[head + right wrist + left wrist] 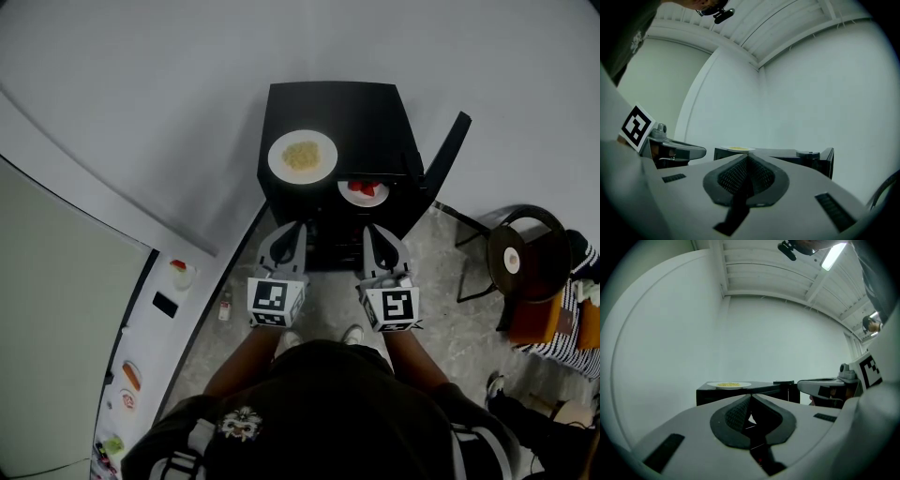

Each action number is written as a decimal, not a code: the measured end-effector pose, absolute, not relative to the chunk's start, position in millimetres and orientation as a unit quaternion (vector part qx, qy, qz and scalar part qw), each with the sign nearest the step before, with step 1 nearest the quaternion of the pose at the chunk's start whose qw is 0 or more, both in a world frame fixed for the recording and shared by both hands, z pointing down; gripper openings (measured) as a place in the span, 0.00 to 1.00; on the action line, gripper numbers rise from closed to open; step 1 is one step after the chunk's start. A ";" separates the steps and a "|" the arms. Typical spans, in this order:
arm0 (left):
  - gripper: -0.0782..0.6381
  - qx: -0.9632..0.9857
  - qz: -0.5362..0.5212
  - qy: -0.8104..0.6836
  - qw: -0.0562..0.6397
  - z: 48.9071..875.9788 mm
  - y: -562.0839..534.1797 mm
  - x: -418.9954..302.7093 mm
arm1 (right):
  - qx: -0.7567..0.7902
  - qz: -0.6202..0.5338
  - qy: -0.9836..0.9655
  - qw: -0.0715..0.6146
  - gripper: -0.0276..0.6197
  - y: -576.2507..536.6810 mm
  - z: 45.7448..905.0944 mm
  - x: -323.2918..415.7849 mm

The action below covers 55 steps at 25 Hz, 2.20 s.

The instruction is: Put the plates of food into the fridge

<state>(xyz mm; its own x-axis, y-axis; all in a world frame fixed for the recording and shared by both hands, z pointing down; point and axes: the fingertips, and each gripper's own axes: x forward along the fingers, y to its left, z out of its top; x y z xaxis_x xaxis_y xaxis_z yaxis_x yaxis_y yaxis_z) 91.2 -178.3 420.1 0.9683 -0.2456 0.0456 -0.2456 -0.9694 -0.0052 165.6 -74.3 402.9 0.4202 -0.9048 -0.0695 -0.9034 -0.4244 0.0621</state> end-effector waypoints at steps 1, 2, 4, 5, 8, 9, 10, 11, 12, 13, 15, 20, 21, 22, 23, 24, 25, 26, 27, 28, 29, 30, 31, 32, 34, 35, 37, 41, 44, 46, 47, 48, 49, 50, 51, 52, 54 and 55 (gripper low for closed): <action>0.14 0.992 0.023 -0.127 0.018 420.4 -180.9 92.3 | 0.842 -0.044 -0.538 0.005 0.08 -74.2 403.3 164.7; 0.14 0.990 0.021 -0.130 0.041 420.1 -184.4 93.6 | 0.841 -0.043 -0.540 0.003 0.08 -74.1 404.1 163.9; 0.14 0.987 0.003 -0.129 0.097 416.7 -191.6 96.8 | 0.839 -0.040 -0.543 0.000 0.08 -73.5 405.8 161.8; 0.14 0.984 -0.010 -0.123 0.127 414.0 -194.1 99.2 | 0.838 -0.038 -0.544 -0.001 0.08 -73.0 406.8 160.7; 0.14 0.971 -0.037 -0.103 0.215 409.5 -200.4 107.0 | 0.836 -0.034 -0.547 0.001 0.08 -71.0 409.7 158.3; 0.14 0.964 -0.044 -0.101 0.243 409.3 -203.6 108.8 | 0.836 -0.033 -0.548 0.001 0.08 -70.7 410.1 157.7; 0.15 0.955 -0.052 -0.101 0.273 409.3 -207.4 109.9 | 0.835 -0.032 -0.550 0.001 0.08 -70.5 410.2 157.1; 0.17 0.945 -0.061 -0.100 0.304 409.4 -211.2 110.7 | 0.834 -0.031 -0.552 0.001 0.08 -70.2 410.3 156.5; 0.22 0.934 -0.071 -0.099 0.335 409.9 -214.8 111.6 | 0.833 -0.030 -0.553 0.000 0.08 -69.9 410.4 156.0; 0.26 0.922 -0.080 -0.097 0.367 410.7 -218.3 112.8 | 0.832 -0.029 -0.554 0.000 0.08 -69.4 410.7 155.6; 0.32 0.893 -0.098 -0.089 0.429 412.9 -224.8 116.7 | 0.831 -0.027 -0.556 -0.001 0.08 -68.8 412.3 155.7; 0.35 0.814 -0.138 -0.066 0.560 414.2 -243.3 129.7 | 0.827 -0.022 -0.562 -0.001 0.08 -68.1 416.8 154.5; 0.35 0.800 -0.144 -0.061 0.579 414.0 -247.4 133.1 | 0.826 -0.021 -0.563 -0.002 0.08 -68.3 417.6 153.5; 0.35 0.788 -0.147 -0.059 0.595 414.9 -251.8 136.1 | 0.825 -0.021 -0.565 -0.005 0.08 -68.6 417.7 152.2; 0.35 0.778 -0.148 -0.061 0.607 417.0 -256.3 138.7 | 0.824 -0.024 -0.566 -0.008 0.08 -69.0 417.1 151.3; 0.35 0.769 -0.146 -0.063 0.619 419.3 -259.8 141.7 | 0.824 -0.028 -0.566 -0.012 0.08 -69.3 416.4 151.1; 0.35 0.759 -0.144 -0.065 0.631 420.7 -262.1 145.4 | 0.823 -0.031 -0.566 -0.016 0.08 -69.4 416.1 151.5; 0.35 0.750 -0.142 -0.066 0.642 421.3 -263.2 149.6 | 0.823 -0.032 -0.567 -0.017 0.08 -69.0 416.3 152.5; 0.35 0.743 -0.139 -0.069 0.651 421.5 -263.7 153.6 | 0.823 -0.032 -0.566 -0.018 0.08 -68.1 416.6 153.4; 0.35 0.738 -0.136 -0.073 0.657 421.9 -264.0 156.6 | 0.824 -0.031 -0.566 -0.017 0.08 -66.9 417.1 153.9; 0.35 0.734 -0.133 -0.078 0.662 422.4 -264.7 158.5 | 0.824 -0.029 -0.566 -0.016 0.08 -65.6 417.6 153.9; 0.35 0.730 -0.132 -0.083 0.665 422.8 -265.5 159.6 | 0.825 -0.026 -0.565 -0.015 0.08 -64.4 417.8 153.8; 0.34 0.726 -0.131 -0.087 0.669 423.3 -266.6 160.5 | 0.825 -0.023 -0.564 -0.014 0.08 -63.5 417.6 154.1; 0.33 0.722 -0.131 -0.091 0.673 423.5 -267.9 161.5 | 0.826 -0.021 -0.563 -0.012 0.08 -63.1 417.7 154.9; 0.30 0.717 -0.133 -0.093 0.678 422.7 -270.3 163.8 | 0.827 -0.020 -0.562 -0.011 0.08 -63.2 417.9 157.0; 0.29 0.716 -0.132 -0.093 0.679 421.9 -270.2 164.6 | 0.827 -0.022 -0.561 -0.014 0.08 -63.1 417.3 157.5; 0.26 0.716 -0.128 -0.091 0.680 422.0 -267.7 165.5 | 0.828 -0.029 -0.559 -0.023 0.08 -62.4 416.0 157.3; 0.21 0.713 -0.122 -0.097 0.684 427.5 -267.8 167.1 | 0.827 -0.024 -0.561 -0.020 0.08 -64.3 416.6 158.1; 0.20 0.712 -0.121 -0.097 0.685 425.9 -266.8 166.0 | 0.826 -0.016 -0.563 -0.013 0.08 -64.5 417.1 157.1; 0.18 0.715 -0.120 -0.097 0.682 425.2 -264.5 162.7 | 0.826 -0.021 -0.563 -0.018 0.08 -64.0 415.8 155.5; 0.17 0.717 -0.119 -0.096 0.680 425.5 -263.1 160.8 | 0.826 -0.023 -0.563 -0.019 0.08 -63.7 415.7 154.8; 0.17 0.720 -0.118 -0.096 0.677 426.2 -261.7 159.3 | 0.826 -0.023 -0.563 -0.019 0.08 -63.9 415.9 154.6; 0.17 0.722 -0.117 -0.095 0.676 426.8 -260.4 158.3 | 0.826 -0.022 -0.563 -0.019 0.08 -64.5 416.5 155.0; 0.17 0.723 -0.117 -0.093 0.675 427.2 -259.0 157.2 | 0.825 -0.021 -0.564 -0.019 0.08 -65.4 417.5 155.6; 0.17 0.724 -0.116 -0.091 0.674 427.5 -257.3 155.9 | 0.825 -0.019 -0.564 -0.019 0.08 -66.3 418.7 156.1; 0.17 0.724 -0.116 -0.089 0.674 427.9 -255.1 154.1 | 0.825 -0.018 -0.565 -0.018 0.08 -66.7 419.8 156.3; 0.16 0.726 -0.116 -0.081 0.673 427.7 -248.7 149.4 | 0.825 -0.017 -0.564 -0.019 0.08 -66.8 421.6 155.8; 0.16 0.726 -0.116 -0.076 0.673 426.5 -245.0 146.6 | 0.825 -0.018 -0.564 -0.020 0.08 -66.9 421.9 155.4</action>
<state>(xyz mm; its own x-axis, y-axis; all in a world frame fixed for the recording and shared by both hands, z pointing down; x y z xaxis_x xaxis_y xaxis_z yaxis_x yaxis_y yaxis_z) 146.6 -245.0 426.5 0.9615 -0.2666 -0.0660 0.0455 -0.0823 0.9956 155.4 -66.9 421.9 0.3624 -0.9306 -0.0520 -0.9320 -0.3622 -0.0130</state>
